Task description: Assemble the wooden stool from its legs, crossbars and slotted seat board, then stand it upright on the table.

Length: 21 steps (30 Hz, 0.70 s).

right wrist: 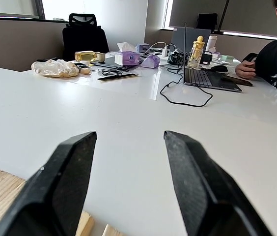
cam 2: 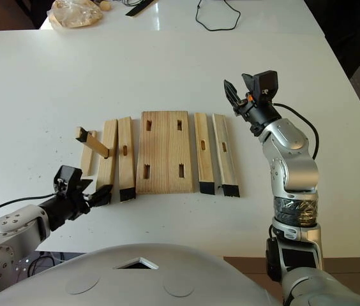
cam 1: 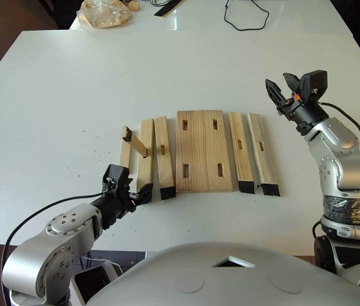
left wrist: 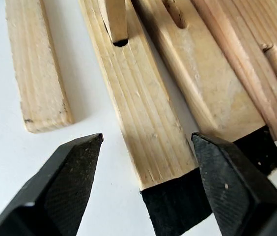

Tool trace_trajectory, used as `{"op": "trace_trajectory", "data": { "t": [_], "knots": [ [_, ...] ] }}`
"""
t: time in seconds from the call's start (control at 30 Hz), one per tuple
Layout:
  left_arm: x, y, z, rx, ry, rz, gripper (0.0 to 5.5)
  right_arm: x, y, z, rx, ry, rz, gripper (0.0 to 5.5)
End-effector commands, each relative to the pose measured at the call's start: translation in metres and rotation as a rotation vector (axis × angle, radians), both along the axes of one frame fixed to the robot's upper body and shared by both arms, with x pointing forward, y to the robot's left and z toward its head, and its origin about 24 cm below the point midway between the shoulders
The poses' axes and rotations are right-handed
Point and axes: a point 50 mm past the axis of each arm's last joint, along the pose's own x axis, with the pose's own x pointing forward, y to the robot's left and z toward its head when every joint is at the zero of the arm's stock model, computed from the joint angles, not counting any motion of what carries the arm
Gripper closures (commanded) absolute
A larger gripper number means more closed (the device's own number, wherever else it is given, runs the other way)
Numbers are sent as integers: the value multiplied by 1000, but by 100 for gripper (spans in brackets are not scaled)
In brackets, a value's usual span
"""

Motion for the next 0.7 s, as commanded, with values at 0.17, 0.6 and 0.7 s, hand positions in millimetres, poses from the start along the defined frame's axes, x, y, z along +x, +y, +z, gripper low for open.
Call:
{"op": "trace_trajectory", "data": {
  "t": [0.17, 0.6, 0.7],
  "knots": [
    [1, 26, -18, 104, 49, 25, 214, -3, 1, -3, 0, 13, -2, 297],
    [15, 45, -41, 138, 14, 46, 347, 1, 8, -6, 3, 18, 31, 297],
    [16, 44, -43, 118, -4, 58, 347, 2, 7, -6, 1, 19, 33, 297]
  ]
}}
